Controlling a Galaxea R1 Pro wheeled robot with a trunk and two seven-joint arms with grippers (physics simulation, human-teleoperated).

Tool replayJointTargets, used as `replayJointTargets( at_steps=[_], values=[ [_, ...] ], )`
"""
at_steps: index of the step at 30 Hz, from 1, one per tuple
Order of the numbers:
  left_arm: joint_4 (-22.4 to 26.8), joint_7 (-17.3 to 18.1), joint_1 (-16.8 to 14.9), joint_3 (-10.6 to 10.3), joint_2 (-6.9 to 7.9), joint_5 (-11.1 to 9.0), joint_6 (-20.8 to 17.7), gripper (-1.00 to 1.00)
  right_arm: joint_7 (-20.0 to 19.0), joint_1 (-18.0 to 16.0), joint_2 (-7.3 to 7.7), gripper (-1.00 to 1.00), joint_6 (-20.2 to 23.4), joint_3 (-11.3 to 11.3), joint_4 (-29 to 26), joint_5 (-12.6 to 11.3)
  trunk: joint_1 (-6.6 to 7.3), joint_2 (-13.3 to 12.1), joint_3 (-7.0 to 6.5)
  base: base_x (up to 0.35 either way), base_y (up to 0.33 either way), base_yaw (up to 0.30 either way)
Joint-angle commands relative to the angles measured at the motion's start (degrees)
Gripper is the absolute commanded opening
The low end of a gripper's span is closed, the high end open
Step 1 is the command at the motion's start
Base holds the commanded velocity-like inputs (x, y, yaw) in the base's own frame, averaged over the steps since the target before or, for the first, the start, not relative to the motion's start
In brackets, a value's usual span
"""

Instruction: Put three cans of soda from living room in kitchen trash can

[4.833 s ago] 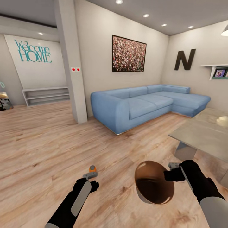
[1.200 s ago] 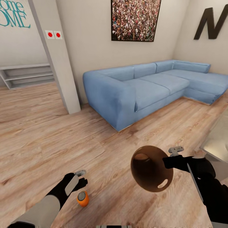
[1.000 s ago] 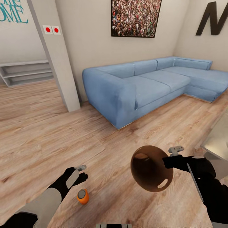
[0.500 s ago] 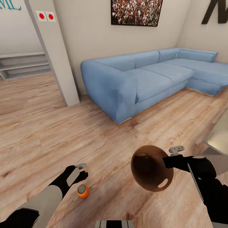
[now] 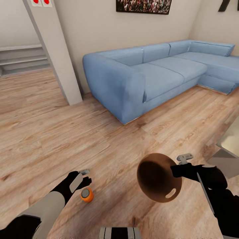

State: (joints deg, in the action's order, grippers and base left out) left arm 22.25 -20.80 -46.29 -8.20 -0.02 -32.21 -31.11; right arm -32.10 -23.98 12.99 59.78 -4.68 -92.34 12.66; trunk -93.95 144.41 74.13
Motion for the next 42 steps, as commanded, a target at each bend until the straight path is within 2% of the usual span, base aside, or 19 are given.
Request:
replayJointTargets(
  at_steps=[1, 11, 29, 42],
  values=[
    [0.0, 0.1, 0.0, 0.0, -0.03, 0.0, 0.0, 1.00, -0.3, 0.0, -0.02, -1.00, 0.2, 0.0, 0.0, -1.2, -0.01, 0.0, 0.22, 0.000, 0.000, 0.000],
    [-0.2, 0.2, -0.2, -0.1, -0.77, 0.0, 0.1, 1.00, -0.3, 0.0, -0.07, -1.00, 0.2, 0.3, 0.0, -1.2, -0.27, 0.2, 2.44, 0.000, 0.000, 0.000],
    [-0.2, 0.2, -0.2, -0.2, -0.85, 0.0, 0.1, 1.00, -0.3, 0.0, -0.07, -1.00, 0.2, 0.3, 0.0, -1.2, -0.74, 0.4, 6.42, 0.000, 0.000, 0.000],
    [0.6, 0.2, 0.3, -0.1, -1.11, 0.0, 1.0, 1.00, -0.3, 0.0, -0.07, -1.00, 0.2, 0.2, 0.0, -1.2, -0.74, 0.4, 6.42, 0.000, 0.000, 0.000]
  ],
)
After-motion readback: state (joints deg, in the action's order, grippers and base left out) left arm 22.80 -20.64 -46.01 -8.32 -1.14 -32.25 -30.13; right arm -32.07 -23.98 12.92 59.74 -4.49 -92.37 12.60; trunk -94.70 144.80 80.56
